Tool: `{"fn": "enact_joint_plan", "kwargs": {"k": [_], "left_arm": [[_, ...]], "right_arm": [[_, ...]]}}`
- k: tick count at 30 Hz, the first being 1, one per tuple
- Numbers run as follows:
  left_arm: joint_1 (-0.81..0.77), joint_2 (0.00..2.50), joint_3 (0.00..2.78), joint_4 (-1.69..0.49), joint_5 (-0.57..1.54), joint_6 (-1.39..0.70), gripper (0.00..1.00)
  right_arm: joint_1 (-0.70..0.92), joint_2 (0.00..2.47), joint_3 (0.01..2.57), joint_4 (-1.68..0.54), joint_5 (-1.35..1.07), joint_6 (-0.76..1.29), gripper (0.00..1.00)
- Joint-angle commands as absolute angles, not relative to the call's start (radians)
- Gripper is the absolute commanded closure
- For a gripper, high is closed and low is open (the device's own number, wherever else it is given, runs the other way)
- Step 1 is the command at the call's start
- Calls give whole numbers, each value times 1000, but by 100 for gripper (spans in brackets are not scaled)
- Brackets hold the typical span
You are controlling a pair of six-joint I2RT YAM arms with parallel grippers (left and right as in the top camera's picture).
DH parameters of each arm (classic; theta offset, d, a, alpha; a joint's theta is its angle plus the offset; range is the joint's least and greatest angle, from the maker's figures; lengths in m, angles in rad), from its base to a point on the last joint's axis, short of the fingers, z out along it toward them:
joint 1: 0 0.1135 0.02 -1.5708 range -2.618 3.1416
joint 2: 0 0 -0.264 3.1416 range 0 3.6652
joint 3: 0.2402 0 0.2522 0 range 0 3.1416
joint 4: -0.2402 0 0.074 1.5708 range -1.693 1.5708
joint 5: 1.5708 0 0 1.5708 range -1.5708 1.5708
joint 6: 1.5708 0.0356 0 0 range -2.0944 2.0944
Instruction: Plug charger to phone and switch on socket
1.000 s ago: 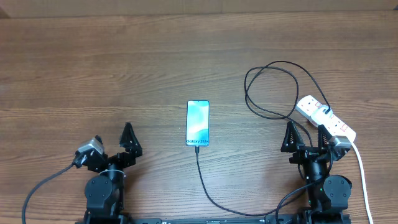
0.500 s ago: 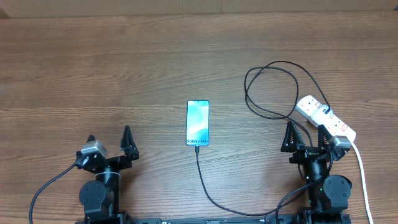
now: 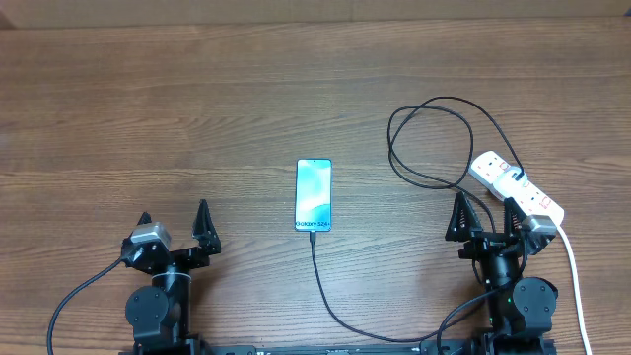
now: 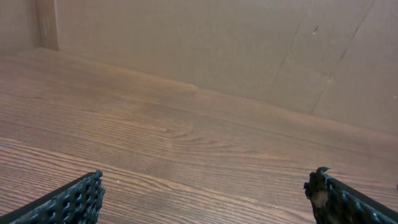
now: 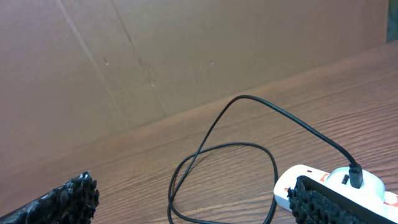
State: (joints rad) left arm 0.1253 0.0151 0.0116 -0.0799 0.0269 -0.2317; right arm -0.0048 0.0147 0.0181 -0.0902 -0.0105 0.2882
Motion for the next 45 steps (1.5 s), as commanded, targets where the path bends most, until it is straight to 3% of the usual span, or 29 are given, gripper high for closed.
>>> {"fn": "enact_joint_plan", "kwargs": {"k": [1, 20, 29, 45], "left_arm": [[131, 4, 5, -77, 38, -209, 1], [131, 4, 5, -77, 38, -209, 0], [131, 4, 5, -77, 38, -209, 1], [131, 4, 5, -77, 38, -209, 0]], "right_arm": [[1, 3, 8, -84, -1, 284, 0], [-1, 3, 8, -84, 2, 282, 0], [-1, 3, 8, -85, -5, 55, 0], [-1, 3, 8, -84, -4, 54, 0]]}}
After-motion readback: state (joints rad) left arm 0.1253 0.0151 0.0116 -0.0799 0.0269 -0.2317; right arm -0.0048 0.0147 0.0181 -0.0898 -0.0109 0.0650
